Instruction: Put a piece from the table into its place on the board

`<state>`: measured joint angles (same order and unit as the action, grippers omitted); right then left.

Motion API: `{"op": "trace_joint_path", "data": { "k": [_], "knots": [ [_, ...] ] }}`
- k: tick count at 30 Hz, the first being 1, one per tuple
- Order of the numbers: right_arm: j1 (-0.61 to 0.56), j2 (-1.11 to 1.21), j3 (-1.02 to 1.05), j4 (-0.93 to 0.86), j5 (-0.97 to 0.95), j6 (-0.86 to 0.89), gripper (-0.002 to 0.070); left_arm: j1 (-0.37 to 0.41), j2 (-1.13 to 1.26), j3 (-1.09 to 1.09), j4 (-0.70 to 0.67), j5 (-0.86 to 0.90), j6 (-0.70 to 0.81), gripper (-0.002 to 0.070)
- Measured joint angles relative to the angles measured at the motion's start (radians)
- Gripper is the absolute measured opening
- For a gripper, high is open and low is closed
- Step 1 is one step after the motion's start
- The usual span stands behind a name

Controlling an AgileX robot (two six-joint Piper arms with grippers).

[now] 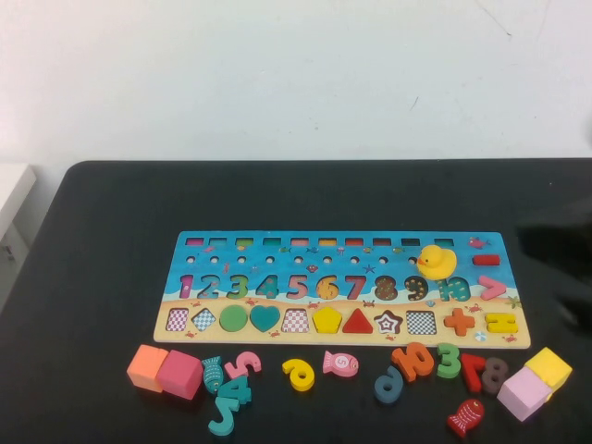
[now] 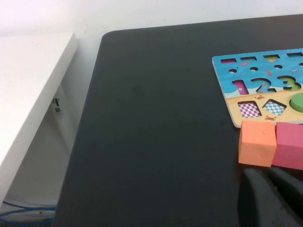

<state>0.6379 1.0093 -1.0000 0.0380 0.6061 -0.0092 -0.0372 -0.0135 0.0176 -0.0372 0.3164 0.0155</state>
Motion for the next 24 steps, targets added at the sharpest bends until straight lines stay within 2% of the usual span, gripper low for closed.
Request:
{"op": "trace_joint_path", "data": {
  "k": [5, 11, 21, 24],
  "knots": [
    [0.000, -0.201, 0.170, 0.001, -0.032, 0.000, 0.0019, 0.000, 0.000, 0.000, 0.000, 0.000, 0.000, -0.0002],
    [0.000, -0.381, 0.274, 0.001, -0.021, 0.000, 0.0019, 0.000, 0.000, 0.000, 0.000, 0.000, 0.000, -0.0003],
    [0.000, -0.435, 0.364, -0.038, 0.204, 0.003, 0.0019, 0.000, 0.000, 0.000, 0.000, 0.000, 0.000, -0.0002],
    [0.000, -0.452, 0.443, -0.071, 0.163, 0.009, 0.0019, 0.000, 0.000, 0.000, 0.000, 0.000, 0.000, -0.0002]
  ]
}}
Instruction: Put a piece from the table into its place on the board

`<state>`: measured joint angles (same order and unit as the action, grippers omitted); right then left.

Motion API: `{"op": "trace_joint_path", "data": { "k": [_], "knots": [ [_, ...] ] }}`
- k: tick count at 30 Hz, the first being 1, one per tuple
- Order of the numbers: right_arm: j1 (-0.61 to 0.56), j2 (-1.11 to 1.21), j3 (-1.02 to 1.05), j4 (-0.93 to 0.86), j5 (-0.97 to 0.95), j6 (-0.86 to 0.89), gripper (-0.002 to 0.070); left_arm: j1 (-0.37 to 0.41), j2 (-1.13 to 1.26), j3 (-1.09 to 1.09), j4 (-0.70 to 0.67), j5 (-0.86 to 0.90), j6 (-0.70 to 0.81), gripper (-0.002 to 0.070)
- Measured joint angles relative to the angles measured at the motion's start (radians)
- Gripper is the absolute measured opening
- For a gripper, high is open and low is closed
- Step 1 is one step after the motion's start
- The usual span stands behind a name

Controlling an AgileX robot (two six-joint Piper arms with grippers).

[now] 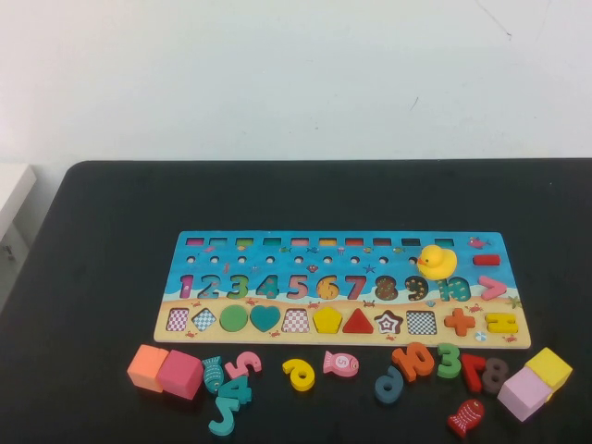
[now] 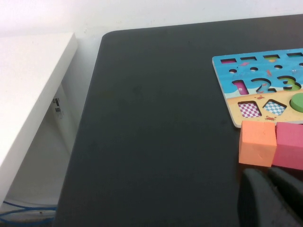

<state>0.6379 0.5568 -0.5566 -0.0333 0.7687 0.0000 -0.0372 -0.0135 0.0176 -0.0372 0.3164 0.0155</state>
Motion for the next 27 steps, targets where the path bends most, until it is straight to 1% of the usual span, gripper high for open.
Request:
{"op": "trace_joint_path", "data": {
  "k": [5, 8, 11, 15, 23, 27],
  "knots": [
    [0.000, -0.081, 0.177, -0.050, -0.318, 0.000, 0.0019, 0.000, 0.000, 0.000, 0.000, 0.000, 0.000, -0.0003],
    [0.000, -0.121, 0.282, -0.055, -0.460, 0.021, 0.0018, 0.000, 0.000, 0.000, 0.000, 0.000, 0.000, -0.0002],
    [-0.019, -0.181, 0.377, -0.057, -0.555, 0.054, 0.0019, 0.000, 0.000, 0.000, 0.000, 0.000, 0.000, -0.0002],
    [-0.157, -0.279, 0.451, -0.057, -0.620, 0.071, 0.0019, 0.000, 0.000, 0.000, 0.000, 0.000, 0.000, -0.0002],
    [-0.566, -0.477, 0.557, -0.057, -0.638, 0.077, 0.0019, 0.000, 0.000, 0.000, 0.000, 0.000, 0.000, -0.0002],
    [-0.668, -0.524, 0.574, -0.057, -0.639, 0.077, 0.0019, 0.000, 0.000, 0.000, 0.000, 0.000, 0.000, -0.0002]
  ]
}}
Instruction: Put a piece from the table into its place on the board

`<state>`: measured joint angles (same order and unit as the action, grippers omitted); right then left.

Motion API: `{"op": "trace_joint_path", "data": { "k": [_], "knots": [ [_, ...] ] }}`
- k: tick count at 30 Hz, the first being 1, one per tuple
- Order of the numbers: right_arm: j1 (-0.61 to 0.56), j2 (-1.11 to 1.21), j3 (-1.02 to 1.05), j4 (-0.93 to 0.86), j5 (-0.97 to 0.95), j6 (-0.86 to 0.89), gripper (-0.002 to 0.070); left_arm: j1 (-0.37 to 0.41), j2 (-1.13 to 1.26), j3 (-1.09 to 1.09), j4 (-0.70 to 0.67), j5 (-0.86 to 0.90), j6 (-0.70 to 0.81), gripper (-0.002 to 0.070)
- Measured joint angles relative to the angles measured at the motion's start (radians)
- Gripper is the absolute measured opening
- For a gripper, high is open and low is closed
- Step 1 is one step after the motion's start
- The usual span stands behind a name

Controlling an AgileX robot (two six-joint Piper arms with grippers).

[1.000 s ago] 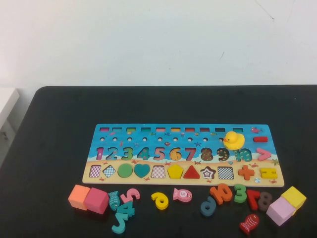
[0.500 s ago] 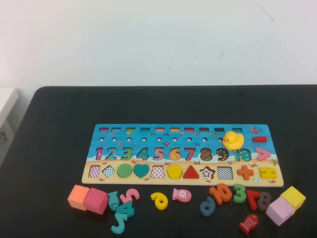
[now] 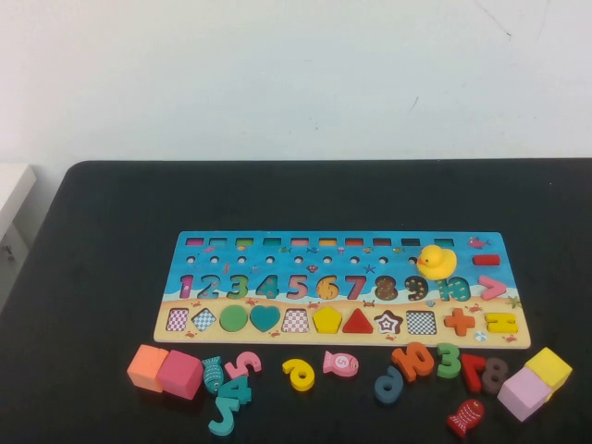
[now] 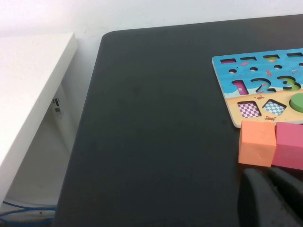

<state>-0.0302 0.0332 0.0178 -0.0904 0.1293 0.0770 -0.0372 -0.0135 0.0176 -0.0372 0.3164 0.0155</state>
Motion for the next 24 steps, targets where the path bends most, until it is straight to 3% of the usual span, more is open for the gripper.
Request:
{"op": "trace_joint_path", "data": {
  "k": [9, 14, 24],
  "knots": [
    [-0.028, -0.026, 0.006, 0.002, 0.005, 0.009, 0.0019, 0.000, 0.000, 0.000, 0.000, 0.000, 0.000, -0.0002],
    [-0.028, -0.043, 0.008, 0.017, 0.118, 0.009, 0.0019, 0.000, 0.000, 0.000, 0.000, 0.000, 0.000, -0.0002],
    [0.041, -0.043, 0.012, 0.018, 0.185, 0.042, 0.0019, 0.000, 0.000, 0.000, 0.000, 0.000, 0.000, -0.0002]
  ]
}}
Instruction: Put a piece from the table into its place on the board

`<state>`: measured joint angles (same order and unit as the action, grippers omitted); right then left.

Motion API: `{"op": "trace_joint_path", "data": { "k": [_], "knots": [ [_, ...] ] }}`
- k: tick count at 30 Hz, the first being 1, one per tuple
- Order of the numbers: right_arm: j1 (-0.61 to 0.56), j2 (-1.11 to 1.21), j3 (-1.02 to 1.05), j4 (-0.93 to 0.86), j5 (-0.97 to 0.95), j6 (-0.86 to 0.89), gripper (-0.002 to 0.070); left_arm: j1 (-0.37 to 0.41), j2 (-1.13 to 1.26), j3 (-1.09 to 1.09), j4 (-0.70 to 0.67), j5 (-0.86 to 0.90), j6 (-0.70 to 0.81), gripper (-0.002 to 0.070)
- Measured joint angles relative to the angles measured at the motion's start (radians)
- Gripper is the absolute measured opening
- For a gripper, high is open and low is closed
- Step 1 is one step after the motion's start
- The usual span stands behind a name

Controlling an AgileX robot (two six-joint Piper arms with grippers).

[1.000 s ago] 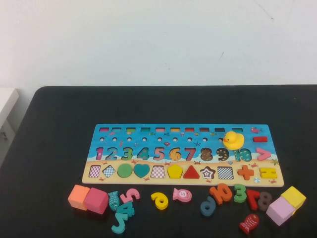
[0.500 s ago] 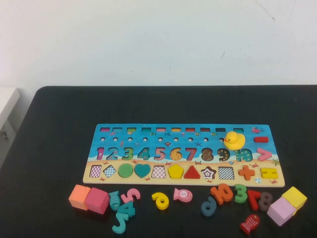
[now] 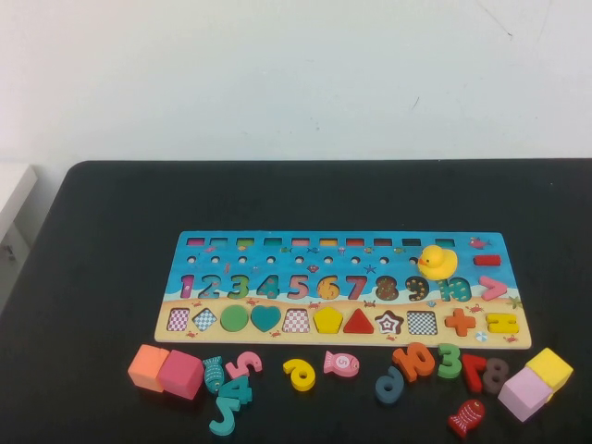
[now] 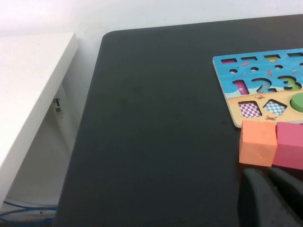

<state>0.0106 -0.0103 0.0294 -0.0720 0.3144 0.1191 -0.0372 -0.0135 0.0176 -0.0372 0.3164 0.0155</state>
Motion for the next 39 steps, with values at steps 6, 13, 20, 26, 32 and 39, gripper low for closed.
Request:
{"op": "trace_joint_path", "data": {
  "k": [6, 13, 20, 26, 32, 39],
  "knots": [
    [0.000, 0.000, -0.003, 0.000, 0.027, 0.006, 0.0019, 0.000, 0.000, 0.000, 0.000, 0.000, 0.000, -0.0002],
    [0.000, 0.000, -0.004, 0.000, 0.034, 0.007, 0.0019, 0.000, 0.000, 0.000, 0.000, 0.000, 0.000, -0.0002],
    [0.000, 0.000, -0.006, 0.000, 0.035, 0.008, 0.0019, 0.000, 0.000, 0.000, 0.000, 0.000, 0.000, -0.0002],
    [0.000, 0.000, -0.006, 0.000, 0.035, 0.008, 0.0019, 0.000, 0.000, 0.000, 0.000, 0.000, 0.000, -0.0001],
    [0.000, 0.000, -0.006, 0.000, 0.035, 0.008, 0.0019, 0.000, 0.000, 0.000, 0.000, 0.000, 0.000, -0.0002],
    [0.000, 0.000, -0.006, 0.000, 0.035, 0.008, 0.0018, 0.000, 0.000, 0.000, 0.000, 0.000, 0.000, -0.0001]
  ]
}}
